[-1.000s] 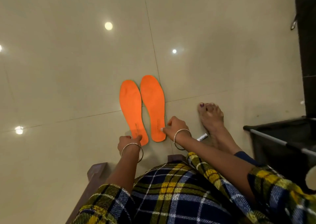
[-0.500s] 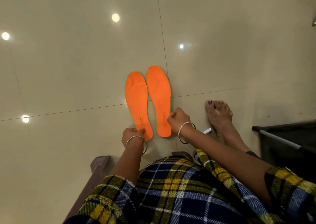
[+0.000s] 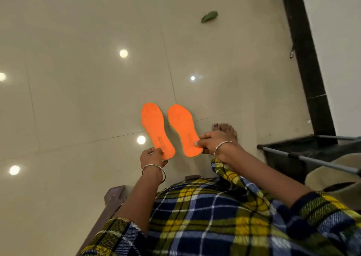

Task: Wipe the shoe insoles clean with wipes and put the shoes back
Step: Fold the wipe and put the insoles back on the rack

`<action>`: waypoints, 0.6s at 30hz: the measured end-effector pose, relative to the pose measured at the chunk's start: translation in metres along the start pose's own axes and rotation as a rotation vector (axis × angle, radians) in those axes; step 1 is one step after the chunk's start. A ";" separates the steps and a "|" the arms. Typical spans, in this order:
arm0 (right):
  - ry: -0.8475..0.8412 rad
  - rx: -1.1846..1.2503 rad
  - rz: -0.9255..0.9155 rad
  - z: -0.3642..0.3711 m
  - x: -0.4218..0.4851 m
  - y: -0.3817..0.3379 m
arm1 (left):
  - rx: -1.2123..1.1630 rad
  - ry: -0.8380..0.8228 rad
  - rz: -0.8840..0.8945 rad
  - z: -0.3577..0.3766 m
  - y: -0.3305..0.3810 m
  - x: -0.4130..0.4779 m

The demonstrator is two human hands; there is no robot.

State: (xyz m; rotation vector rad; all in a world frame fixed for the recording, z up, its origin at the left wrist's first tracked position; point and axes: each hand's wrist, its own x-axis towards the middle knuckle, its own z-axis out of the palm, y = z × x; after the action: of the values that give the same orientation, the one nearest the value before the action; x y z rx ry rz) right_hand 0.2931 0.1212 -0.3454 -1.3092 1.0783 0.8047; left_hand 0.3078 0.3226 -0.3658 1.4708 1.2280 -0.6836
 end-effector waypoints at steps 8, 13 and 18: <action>0.329 -0.014 -0.125 -0.054 -0.120 -0.024 | 0.033 -0.178 0.049 0.011 0.036 -0.117; 0.567 -0.053 -0.189 -0.101 -0.194 0.001 | 0.156 -0.336 0.113 0.013 0.048 -0.194; 0.702 0.089 -0.208 -0.114 -0.254 0.049 | 0.263 -0.437 0.180 0.018 0.050 -0.258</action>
State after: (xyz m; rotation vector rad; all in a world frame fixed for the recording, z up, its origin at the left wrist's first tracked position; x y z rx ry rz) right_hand 0.1454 0.0436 -0.1174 -1.6421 1.4647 0.1216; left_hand 0.2777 0.2245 -0.1231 1.5179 0.6816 -1.0074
